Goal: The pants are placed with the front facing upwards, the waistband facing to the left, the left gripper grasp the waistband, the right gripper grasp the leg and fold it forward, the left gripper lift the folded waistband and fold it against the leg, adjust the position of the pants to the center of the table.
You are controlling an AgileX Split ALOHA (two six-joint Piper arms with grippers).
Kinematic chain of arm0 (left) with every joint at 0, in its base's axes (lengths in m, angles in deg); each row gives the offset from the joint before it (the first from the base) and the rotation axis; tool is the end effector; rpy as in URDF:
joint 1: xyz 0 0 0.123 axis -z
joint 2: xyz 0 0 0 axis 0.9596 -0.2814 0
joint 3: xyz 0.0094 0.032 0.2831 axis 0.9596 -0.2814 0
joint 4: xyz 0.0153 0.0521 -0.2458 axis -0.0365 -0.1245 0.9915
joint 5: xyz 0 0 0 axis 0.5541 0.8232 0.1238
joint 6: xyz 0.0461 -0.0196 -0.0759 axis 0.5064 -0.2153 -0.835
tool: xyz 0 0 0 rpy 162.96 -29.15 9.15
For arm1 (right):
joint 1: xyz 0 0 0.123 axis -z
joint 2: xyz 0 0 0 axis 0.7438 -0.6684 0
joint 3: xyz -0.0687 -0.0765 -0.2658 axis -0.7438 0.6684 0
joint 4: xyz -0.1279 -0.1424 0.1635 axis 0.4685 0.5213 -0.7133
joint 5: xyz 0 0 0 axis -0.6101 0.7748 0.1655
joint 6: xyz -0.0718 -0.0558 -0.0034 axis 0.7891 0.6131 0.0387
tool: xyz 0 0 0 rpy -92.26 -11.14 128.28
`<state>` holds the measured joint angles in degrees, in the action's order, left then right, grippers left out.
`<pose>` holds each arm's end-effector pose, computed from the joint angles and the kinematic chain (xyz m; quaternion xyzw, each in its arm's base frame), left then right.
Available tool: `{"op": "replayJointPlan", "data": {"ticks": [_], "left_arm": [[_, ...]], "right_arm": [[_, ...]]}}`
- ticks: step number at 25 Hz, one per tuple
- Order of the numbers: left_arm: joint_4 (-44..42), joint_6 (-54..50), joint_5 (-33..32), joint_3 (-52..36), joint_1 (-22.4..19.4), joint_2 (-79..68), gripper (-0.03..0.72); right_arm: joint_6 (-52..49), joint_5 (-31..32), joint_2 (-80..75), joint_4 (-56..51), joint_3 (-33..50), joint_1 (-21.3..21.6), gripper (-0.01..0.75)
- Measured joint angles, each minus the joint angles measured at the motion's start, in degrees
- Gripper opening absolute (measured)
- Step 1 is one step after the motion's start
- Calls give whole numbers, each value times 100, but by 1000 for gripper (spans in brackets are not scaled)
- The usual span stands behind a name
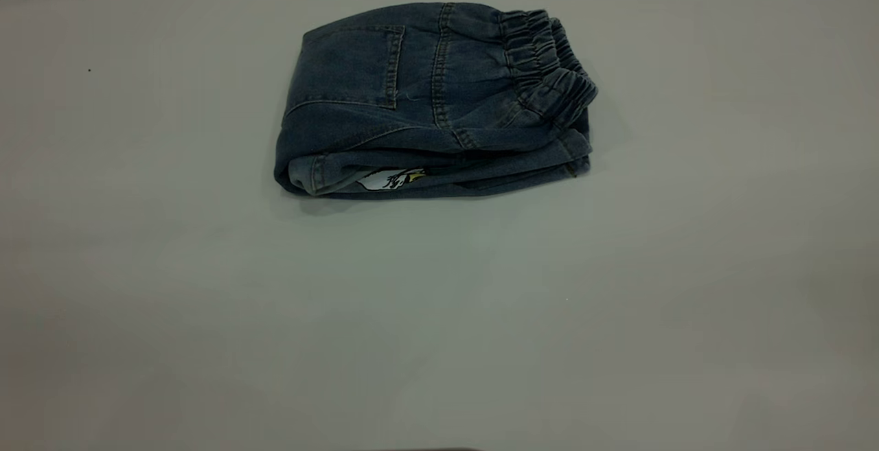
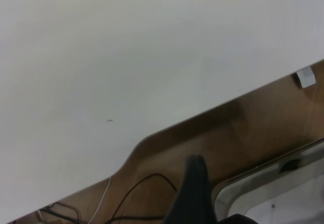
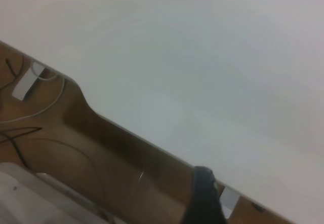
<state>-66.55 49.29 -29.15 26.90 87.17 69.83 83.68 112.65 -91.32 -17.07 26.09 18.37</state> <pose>0.0387 -0.0181 0.2655 0.1745 0.9218 -0.0667 0.3397 0.0253 0.0199 0.2601 -0.1989 0.9085 0.1366 0.3413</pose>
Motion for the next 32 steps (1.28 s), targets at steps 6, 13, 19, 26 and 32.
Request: {"op": "replayJointPlan", "data": {"ticks": [6,13,19,26,32], "left_arm": [[0,0,5,0,0,0,571],[0,0,5,0,0,0,571],[0,11,9,0,-641,115,571],[0,16,3,0,-1372,836,571],[5,10,-21,0,-1475,1549,571]], "right_arm": [[0,0,0,0,0,0,458],[0,0,0,0,0,10,458],[0,5,14,-11,0,1346,458],[0,24,916,-11,0,2866,458],[0,64,1516,-11,0,2939,458]]}}
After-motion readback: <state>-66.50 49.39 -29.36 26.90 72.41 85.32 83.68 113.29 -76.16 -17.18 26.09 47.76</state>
